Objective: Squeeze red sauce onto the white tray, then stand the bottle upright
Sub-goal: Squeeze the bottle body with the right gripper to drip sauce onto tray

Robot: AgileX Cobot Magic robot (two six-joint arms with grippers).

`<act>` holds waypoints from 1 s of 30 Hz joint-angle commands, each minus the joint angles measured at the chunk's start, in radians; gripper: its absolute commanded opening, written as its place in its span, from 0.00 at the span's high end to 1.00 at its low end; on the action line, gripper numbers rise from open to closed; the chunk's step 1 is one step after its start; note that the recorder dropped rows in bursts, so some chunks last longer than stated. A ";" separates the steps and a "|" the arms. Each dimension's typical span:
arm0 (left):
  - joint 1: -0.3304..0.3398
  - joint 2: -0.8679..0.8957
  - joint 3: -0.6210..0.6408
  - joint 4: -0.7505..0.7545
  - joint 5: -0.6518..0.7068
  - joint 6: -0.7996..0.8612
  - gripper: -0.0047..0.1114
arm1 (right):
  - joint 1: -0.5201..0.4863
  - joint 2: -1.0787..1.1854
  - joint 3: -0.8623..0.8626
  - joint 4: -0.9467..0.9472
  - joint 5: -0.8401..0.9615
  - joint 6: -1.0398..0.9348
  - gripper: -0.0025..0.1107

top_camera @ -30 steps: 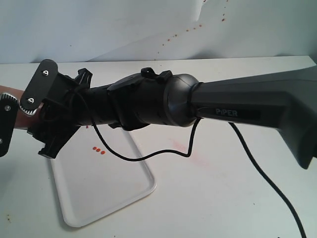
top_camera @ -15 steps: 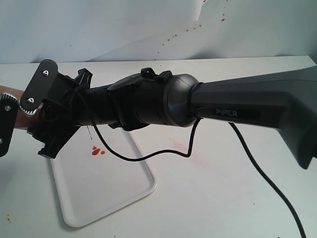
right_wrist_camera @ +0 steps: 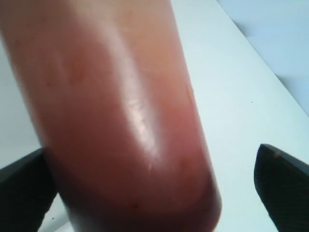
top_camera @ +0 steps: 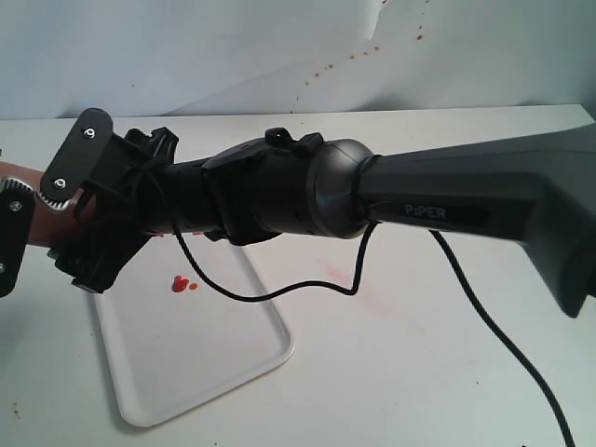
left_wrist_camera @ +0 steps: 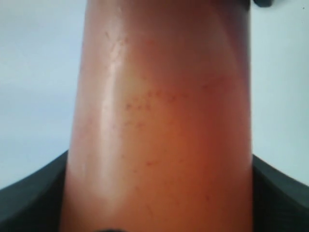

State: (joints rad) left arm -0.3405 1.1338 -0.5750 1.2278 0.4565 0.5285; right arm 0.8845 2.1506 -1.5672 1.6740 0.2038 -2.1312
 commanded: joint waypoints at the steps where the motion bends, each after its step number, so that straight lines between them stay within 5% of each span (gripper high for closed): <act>1: -0.008 -0.004 0.000 0.008 -0.042 0.005 0.96 | 0.004 -0.016 -0.017 0.031 -0.004 -0.011 0.05; 19: -0.008 -0.004 0.000 0.012 -0.074 0.007 0.96 | 0.004 -0.016 -0.017 0.038 0.125 -0.007 0.11; 24: -0.008 -0.004 0.000 0.020 -0.074 0.007 0.96 | 0.004 -0.016 -0.017 0.034 0.125 -0.007 0.48; 28: -0.008 -0.004 0.000 0.020 -0.074 0.007 0.96 | 0.004 -0.016 -0.017 0.034 0.122 -0.007 0.97; 30: -0.008 -0.004 0.000 0.020 -0.074 0.007 0.96 | 0.004 -0.016 -0.017 0.036 0.120 -0.004 0.98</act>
State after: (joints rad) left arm -0.3405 1.1298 -0.5696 1.2465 0.4354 0.5492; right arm 0.8763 2.1506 -1.5699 1.7135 0.2928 -2.1271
